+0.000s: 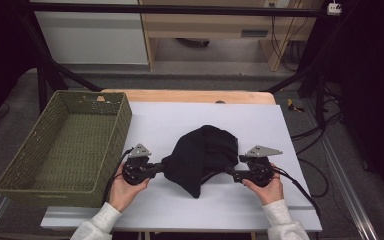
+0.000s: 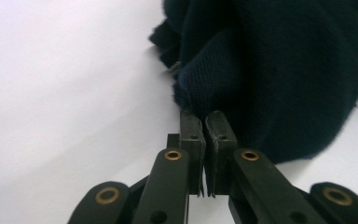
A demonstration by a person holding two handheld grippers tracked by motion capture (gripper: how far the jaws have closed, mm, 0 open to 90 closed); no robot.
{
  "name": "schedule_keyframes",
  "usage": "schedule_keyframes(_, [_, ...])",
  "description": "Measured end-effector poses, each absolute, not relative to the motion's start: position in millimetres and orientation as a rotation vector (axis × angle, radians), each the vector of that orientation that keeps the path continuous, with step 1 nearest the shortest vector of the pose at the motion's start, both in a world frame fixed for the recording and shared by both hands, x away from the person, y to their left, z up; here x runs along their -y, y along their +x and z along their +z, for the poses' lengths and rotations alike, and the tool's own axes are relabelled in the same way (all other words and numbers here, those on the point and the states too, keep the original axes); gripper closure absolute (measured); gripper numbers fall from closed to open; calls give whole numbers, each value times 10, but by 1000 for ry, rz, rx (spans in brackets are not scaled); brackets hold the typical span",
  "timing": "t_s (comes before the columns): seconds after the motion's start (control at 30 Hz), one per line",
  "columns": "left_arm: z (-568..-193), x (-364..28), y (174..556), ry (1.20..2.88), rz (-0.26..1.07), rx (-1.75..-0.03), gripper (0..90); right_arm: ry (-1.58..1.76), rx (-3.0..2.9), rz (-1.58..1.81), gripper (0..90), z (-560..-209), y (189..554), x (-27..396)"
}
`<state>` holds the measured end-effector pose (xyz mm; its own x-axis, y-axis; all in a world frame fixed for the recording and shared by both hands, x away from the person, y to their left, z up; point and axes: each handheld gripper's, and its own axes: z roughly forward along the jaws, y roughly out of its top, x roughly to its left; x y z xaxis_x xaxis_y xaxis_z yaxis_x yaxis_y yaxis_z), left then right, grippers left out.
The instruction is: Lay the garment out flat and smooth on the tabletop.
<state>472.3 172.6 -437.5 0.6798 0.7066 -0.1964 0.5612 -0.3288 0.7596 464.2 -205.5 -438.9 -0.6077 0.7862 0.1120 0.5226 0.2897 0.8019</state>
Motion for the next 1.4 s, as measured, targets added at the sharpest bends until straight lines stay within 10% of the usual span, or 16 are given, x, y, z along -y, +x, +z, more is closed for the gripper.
schedule_keyframes(0.67, [-4448,-1798,4821,2048,276,-1053,868,1268,-2198,1225,277,-4478,4778,2170])
schedule_keyframes(1.03, [-4441,-1804,4847,2037,280,-1058,869,1311,-2239,1126,805,-4582,4907,2095])
schedule_keyframes(1.4, [-4415,-1879,4848,2013,303,-1089,869,1200,-2112,1248,866,-4040,4870,2115])
